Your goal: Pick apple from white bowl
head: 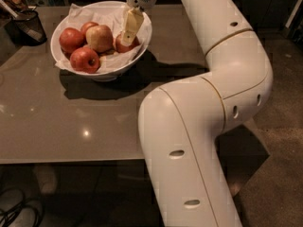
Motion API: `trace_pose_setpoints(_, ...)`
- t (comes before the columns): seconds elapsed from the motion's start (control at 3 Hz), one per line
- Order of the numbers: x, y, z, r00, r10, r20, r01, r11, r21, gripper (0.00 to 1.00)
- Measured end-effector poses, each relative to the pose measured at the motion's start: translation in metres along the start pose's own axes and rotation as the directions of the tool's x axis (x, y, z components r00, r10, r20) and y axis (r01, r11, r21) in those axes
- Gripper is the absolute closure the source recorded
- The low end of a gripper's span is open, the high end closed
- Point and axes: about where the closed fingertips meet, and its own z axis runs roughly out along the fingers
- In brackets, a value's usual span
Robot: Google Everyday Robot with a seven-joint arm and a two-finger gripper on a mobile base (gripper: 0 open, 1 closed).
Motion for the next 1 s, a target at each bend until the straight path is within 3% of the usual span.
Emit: trace_pose_setpoints(1.0, 0.005, 0.002, 0.017, 1.000, 0.013, -0.015, -0.014, 0.9991, -0.040, 0.26)
